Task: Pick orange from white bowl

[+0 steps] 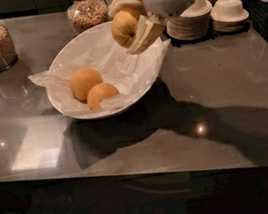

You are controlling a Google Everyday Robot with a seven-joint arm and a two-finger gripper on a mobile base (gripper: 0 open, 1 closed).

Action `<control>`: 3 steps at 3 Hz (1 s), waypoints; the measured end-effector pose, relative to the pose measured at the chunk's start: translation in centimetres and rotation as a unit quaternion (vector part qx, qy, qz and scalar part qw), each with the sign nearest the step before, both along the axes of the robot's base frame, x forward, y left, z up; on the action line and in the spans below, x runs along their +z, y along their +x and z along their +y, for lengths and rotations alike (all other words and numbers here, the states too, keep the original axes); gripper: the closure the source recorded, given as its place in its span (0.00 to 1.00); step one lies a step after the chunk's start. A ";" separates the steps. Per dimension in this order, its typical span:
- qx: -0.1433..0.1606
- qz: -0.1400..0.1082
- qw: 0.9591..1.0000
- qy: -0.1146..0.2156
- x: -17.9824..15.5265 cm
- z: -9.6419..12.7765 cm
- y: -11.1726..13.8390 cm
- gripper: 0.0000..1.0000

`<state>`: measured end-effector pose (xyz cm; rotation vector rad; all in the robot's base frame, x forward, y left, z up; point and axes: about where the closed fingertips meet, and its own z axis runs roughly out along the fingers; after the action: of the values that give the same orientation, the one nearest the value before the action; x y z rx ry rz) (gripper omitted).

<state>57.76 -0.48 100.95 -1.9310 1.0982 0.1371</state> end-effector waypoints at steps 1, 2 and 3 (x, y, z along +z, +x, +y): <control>-0.001 0.005 1.000 0.018 0.7 -0.2 -0.5 1.00; -0.001 0.005 1.000 0.018 0.7 -0.2 -0.5 1.00; 0.025 0.008 0.999 0.045 2.1 -0.2 -2.2 1.00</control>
Offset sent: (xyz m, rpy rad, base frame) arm -0.0057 -0.0033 0.0075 0.0404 0.0116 -0.0042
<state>55.55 -0.63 103.01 -1.8802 1.0375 0.2252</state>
